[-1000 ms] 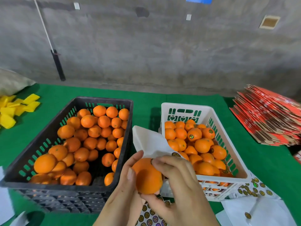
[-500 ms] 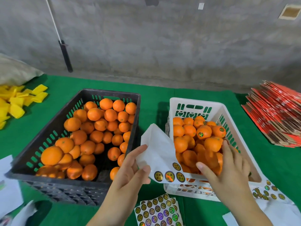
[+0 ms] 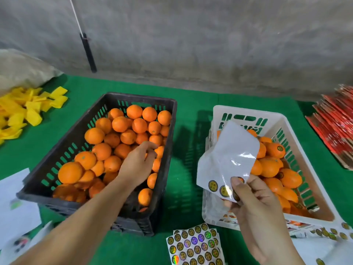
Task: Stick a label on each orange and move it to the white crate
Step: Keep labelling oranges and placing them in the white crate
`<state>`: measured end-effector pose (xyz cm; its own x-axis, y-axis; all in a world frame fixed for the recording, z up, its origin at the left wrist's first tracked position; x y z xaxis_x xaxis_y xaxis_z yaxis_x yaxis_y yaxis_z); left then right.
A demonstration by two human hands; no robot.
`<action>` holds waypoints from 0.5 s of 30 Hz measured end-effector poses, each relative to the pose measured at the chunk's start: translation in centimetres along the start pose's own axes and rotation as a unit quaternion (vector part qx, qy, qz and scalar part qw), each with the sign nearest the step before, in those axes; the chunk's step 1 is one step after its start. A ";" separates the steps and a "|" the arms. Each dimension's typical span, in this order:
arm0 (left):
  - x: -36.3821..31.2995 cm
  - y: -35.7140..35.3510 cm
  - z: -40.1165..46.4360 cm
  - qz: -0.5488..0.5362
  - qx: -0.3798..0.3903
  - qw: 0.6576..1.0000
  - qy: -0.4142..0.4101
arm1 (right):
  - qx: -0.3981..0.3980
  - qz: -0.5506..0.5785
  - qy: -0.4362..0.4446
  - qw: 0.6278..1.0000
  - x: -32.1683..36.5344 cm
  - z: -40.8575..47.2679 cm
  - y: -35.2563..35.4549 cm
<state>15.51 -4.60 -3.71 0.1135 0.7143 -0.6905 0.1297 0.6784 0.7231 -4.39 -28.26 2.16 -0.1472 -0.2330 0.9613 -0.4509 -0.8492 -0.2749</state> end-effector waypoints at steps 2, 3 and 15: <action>2.4 -1.8 3.2 0.211 0.128 0.967 0.061 | 0.010 -0.004 0.000 1.000 -0.5 -0.1 -0.3; 3.3 -2.8 3.9 0.322 0.216 0.919 0.076 | 0.010 -0.009 -0.009 1.000 -0.6 -0.2 -0.6; 8.7 -5.9 7.5 0.622 0.241 0.745 -0.018 | -0.012 -0.015 -0.042 0.999 -2.2 0.2 -0.4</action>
<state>23.15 -3.70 -14.07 0.4665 0.7277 0.5027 0.2399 -0.6512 0.7200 -3.71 -27.46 0.19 -0.0606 -0.2477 0.9669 -0.4749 -0.8449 -0.2462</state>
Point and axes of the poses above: each hand's wrist, its own z-axis towards the middle knuckle, its own y-axis out of the back of the hand, x = y × z, the point moved 2 cm from there along z, towards the middle knuckle, and after that the axes turned 9 degrees about y, right-handed, at the moved point
